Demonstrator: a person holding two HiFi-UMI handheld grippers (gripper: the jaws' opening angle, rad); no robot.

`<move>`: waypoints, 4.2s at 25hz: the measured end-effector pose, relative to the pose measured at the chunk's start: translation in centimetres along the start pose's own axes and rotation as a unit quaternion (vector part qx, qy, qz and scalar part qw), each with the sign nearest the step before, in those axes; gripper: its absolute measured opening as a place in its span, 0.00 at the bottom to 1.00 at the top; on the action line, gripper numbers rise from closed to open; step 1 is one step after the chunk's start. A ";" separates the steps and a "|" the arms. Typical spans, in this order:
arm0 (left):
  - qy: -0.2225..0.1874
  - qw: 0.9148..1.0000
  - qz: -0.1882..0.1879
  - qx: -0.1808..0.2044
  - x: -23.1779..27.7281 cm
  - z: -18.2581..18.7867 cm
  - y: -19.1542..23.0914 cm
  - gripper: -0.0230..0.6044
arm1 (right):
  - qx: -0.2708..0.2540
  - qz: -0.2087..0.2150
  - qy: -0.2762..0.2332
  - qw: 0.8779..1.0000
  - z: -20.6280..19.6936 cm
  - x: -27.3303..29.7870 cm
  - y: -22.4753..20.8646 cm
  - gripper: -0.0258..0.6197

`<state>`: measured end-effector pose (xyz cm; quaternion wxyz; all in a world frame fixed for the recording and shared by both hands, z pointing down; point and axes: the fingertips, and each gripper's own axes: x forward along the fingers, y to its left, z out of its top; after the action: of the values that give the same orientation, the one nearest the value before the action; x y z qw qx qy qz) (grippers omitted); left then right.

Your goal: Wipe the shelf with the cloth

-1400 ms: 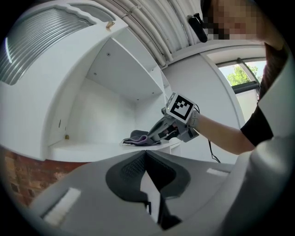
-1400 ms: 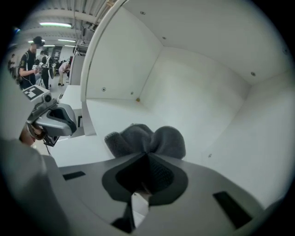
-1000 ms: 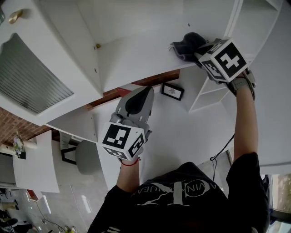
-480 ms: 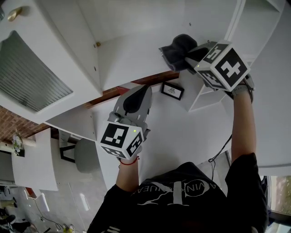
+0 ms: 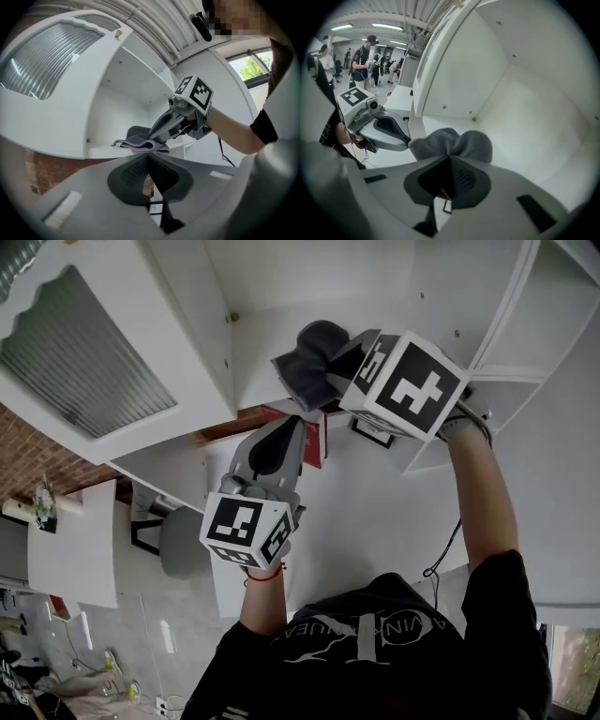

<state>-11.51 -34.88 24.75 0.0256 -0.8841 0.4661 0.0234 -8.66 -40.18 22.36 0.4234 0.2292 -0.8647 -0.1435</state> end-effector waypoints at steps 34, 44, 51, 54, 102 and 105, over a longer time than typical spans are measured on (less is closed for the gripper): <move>0.008 0.997 0.071 0.011 -4.1 0.3 2.3 0.05 | 0.008 0.012 -0.183 0.983 5.6 1.0 0.8 0.29; -0.002 0.998 0.063 0.009 -3.9 0.7 1.7 0.05 | 0.044 0.090 -0.126 0.987 5.3 2.6 1.8 0.22; -0.014 0.998 0.062 0.011 -4.7 1.4 1.1 0.05 | 0.005 0.050 -0.127 0.991 5.5 2.3 2.7 0.10; -0.017 0.998 0.064 0.015 -5.6 1.6 0.6 0.05 | -0.012 0.011 -0.146 0.989 5.5 1.8 3.0 0.09; -0.021 0.989 0.145 0.023 -20.1 -8.0 -13.4 0.05 | 0.134 -0.123 -0.273 0.945 -14.4 -12.2 19.9 0.09; -0.021 0.988 0.153 0.020 -21.5 -8.1 -14.7 0.05 | 0.150 -0.121 -0.278 0.941 -15.6 -13.4 21.6 0.09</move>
<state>-11.33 -9.42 34.62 0.0492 -0.8008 0.5958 0.0365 5.04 -15.64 32.33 0.1064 0.3439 -0.9251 -0.1207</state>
